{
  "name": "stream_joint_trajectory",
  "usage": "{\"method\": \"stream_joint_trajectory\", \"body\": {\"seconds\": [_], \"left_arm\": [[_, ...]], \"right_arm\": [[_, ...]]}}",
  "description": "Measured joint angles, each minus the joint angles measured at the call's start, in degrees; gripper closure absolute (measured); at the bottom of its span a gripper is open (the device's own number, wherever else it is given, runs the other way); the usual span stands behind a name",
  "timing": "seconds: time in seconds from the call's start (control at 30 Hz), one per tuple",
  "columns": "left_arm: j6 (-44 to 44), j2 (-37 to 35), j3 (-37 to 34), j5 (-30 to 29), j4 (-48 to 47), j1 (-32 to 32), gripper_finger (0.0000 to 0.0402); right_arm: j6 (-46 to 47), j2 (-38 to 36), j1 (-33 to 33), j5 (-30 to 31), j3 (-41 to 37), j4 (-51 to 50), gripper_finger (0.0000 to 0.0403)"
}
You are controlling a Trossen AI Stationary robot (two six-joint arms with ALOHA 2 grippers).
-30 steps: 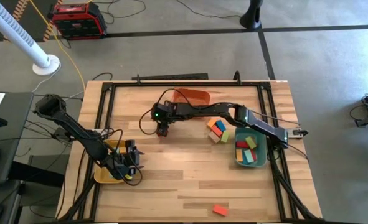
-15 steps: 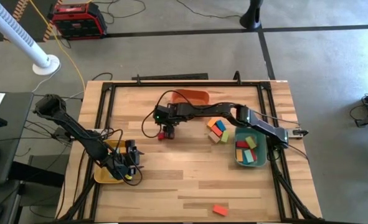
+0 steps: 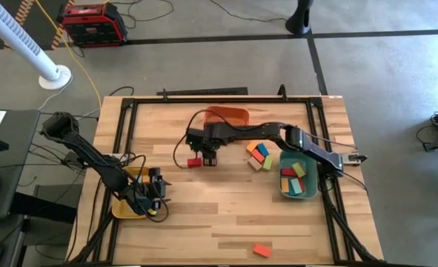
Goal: Sort blocks by size
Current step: Put the medium light green block into the green bin
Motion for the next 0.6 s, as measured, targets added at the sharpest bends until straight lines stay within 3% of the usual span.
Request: {"method": "stream_joint_trajectory", "body": {"seconds": [0.33, 0.6], "left_arm": [[0.2, 0.0, 0.0, 0.0, 0.1, 0.0, 0.0134], [0.2, 0.0, 0.0, -0.3, 0.1, 0.0, 0.0134]], "right_arm": [[-11.9, 0.0, 7.1, 2.4, -0.2, 1.9, 0.0178], [-7.1, 0.0, 4.9, -1.2, -0.2, 3.5, 0.0178]]}}
